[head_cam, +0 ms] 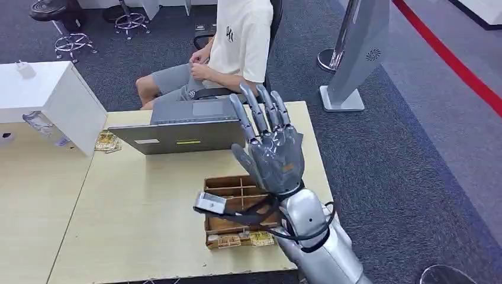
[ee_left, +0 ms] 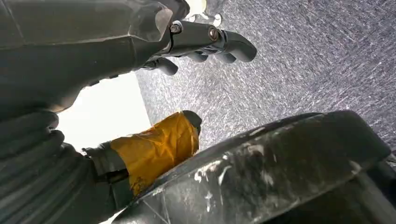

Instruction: Pass the card to the sensor for recognition and then transmit it.

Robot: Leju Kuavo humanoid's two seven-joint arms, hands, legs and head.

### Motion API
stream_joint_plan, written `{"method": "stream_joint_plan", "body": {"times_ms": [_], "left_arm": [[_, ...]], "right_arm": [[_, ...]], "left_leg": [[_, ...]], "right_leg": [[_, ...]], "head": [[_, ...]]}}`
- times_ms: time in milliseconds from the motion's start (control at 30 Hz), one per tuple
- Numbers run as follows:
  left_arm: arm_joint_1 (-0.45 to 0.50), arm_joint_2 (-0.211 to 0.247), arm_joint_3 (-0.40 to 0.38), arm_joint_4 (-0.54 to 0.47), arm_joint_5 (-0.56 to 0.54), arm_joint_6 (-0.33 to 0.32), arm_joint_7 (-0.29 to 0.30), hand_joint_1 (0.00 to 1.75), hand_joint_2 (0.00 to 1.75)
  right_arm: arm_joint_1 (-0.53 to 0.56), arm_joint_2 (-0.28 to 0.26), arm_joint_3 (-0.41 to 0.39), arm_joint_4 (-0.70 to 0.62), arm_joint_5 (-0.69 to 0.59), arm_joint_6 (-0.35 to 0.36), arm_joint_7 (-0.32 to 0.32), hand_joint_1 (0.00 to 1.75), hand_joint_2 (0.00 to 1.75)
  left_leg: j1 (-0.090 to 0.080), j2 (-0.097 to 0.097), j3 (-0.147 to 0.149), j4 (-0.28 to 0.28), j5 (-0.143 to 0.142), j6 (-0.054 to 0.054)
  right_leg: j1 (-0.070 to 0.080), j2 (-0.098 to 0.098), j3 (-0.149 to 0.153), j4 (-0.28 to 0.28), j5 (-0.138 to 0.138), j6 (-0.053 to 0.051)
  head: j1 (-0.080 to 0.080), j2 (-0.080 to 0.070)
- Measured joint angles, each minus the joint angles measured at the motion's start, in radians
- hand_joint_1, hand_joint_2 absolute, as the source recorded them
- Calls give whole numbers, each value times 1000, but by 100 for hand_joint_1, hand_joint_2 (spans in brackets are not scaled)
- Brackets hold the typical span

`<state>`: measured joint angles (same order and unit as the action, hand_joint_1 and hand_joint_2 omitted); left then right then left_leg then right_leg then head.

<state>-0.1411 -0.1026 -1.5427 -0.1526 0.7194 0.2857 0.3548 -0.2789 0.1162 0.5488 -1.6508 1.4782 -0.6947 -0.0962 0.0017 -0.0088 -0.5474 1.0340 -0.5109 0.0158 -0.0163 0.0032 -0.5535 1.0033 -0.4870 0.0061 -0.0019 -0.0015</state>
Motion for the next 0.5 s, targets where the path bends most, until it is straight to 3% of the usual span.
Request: {"method": "stream_joint_plan", "body": {"times_ms": [67, 133, 300, 500], "left_arm": [[2, 0, 0, 0, 12, 6, -3, 0, 175], [2, 0, 0, 0, 17, 10, -7, 0, 175], [3, 1, 0, 0, 32, 26, -12, 0, 175], [2, 1, 0, 0, 34, 36, -20, 0, 175]], "right_arm": [[101, 76, -102, -66, -143, 0, -305, 0, 175], [161, 125, -190, -100, -215, 0, -491, 0, 175], [253, 150, -298, -171, -252, 1, -523, 0, 175], [317, 155, -343, -202, -265, 1, -539, 0, 175]], "left_leg": [[0, 0, 0, 0, 0, -1], [0, 0, 0, 0, 0, -1], [0, 0, 0, 0, 0, 0], [0, 1, 0, 0, 0, 0]], "right_leg": [[0, 0, 0, 0, 0, 0], [0, 0, 0, 0, 0, 0], [-1, 0, 0, 0, 0, 0], [-1, 1, 0, 0, 0, 0]], "head": [[-1, 0], [-1, 0], [0, 0], [0, 0]]}}
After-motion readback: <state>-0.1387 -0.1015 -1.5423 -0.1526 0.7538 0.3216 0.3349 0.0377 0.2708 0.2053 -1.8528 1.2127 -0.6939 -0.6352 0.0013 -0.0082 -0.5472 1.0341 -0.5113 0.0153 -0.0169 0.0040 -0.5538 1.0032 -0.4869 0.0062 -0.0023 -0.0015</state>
